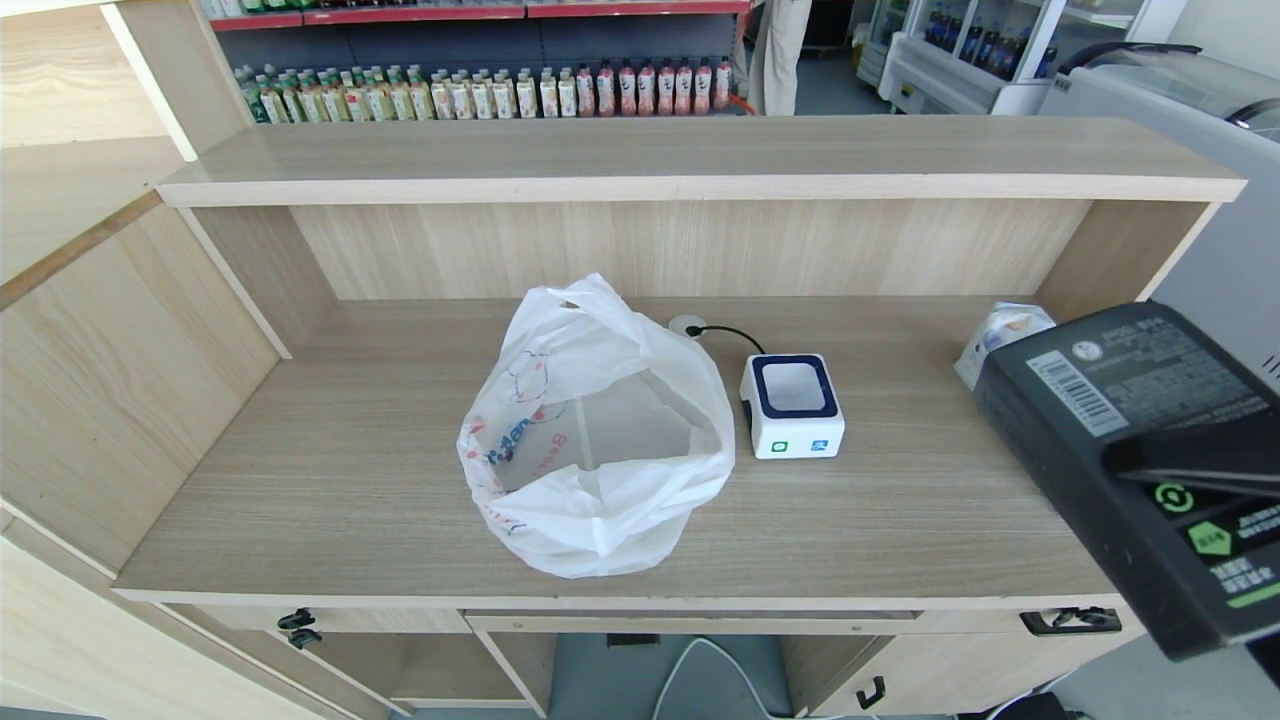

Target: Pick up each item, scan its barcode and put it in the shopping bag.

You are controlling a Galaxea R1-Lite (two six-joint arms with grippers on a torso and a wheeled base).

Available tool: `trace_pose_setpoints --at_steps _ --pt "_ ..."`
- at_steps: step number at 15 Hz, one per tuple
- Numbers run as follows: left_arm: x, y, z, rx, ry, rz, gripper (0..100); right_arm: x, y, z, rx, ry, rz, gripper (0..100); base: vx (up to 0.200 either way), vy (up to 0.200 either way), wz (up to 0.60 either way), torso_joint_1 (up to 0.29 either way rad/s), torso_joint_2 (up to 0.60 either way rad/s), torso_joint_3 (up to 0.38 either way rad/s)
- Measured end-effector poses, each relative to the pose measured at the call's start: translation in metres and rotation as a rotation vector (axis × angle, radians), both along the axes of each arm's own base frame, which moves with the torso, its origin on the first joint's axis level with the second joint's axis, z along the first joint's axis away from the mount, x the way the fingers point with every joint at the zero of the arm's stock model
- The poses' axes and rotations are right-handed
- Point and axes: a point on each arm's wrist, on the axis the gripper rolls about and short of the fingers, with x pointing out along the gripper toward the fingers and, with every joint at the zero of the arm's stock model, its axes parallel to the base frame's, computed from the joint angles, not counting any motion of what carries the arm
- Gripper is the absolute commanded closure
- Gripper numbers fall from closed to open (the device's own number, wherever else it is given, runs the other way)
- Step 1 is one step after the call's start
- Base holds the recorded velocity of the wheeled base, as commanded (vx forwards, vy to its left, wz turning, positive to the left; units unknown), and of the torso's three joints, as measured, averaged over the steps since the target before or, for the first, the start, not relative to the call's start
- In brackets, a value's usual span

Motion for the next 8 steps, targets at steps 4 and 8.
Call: trace_pose_setpoints --at_steps 4,8 --pt "0.0 0.0 0.0 0.0 0.0 0.0 0 0.004 0.008 0.009 0.054 -0.069 0.075 100 0.0 0.0 0.0 0.0 0.0 0.0" --pt "0.0 0.0 0.0 0.0 0.0 0.0 0 0.013 0.017 0.007 0.091 -0.168 0.102 100 0.0 0.0 0.0 0.0 0.0 0.0"
